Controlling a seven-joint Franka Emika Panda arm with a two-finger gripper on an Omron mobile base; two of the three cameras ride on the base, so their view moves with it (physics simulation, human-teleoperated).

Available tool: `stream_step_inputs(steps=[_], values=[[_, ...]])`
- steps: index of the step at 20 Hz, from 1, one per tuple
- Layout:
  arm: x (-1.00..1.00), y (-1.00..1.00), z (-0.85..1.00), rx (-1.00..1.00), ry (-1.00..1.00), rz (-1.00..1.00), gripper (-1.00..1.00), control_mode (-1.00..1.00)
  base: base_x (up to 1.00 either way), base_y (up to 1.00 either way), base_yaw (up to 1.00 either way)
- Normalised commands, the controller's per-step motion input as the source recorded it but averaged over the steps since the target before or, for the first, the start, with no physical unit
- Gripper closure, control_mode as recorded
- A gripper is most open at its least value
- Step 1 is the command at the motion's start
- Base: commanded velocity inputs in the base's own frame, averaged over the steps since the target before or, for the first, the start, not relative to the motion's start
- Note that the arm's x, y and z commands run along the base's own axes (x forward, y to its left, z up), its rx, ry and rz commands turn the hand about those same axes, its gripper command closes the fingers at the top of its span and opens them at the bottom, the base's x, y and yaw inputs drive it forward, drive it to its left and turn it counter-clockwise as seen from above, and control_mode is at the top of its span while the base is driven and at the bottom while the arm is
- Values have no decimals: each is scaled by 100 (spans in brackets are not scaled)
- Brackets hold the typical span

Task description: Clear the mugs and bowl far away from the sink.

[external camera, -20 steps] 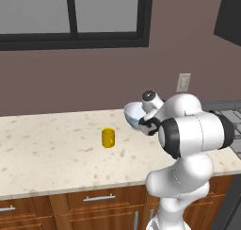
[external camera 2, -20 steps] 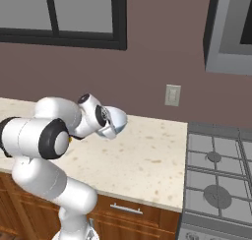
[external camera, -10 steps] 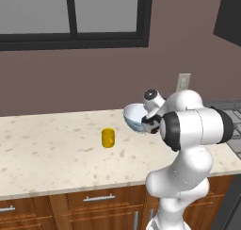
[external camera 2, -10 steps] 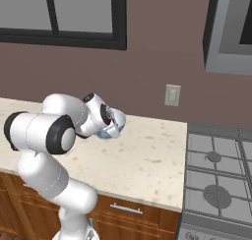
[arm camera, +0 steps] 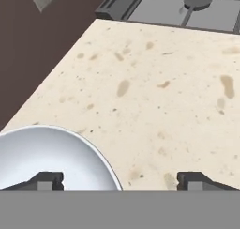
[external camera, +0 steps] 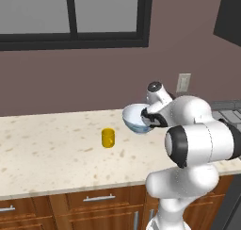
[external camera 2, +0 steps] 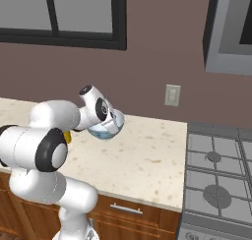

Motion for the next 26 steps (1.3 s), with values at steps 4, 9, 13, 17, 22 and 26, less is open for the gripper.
stream_step_inputs(steps=[4,9,13,17,22,26], values=[[-39,0,93,2,4,-29,-100,-100,0,0,0],[-25,3,48,0,-11,-90,-100,-100,0,0,0],[-19,14,44,0,-23,-89,-100,-100,0,0,0],[-27,37,34,0,-24,-68,-100,-100,0,0,0],[-45,72,25,0,-21,-28,-100,-100,0,0,0],[-46,3,0,-3,-8,69,-100,-100,0,0,0]])
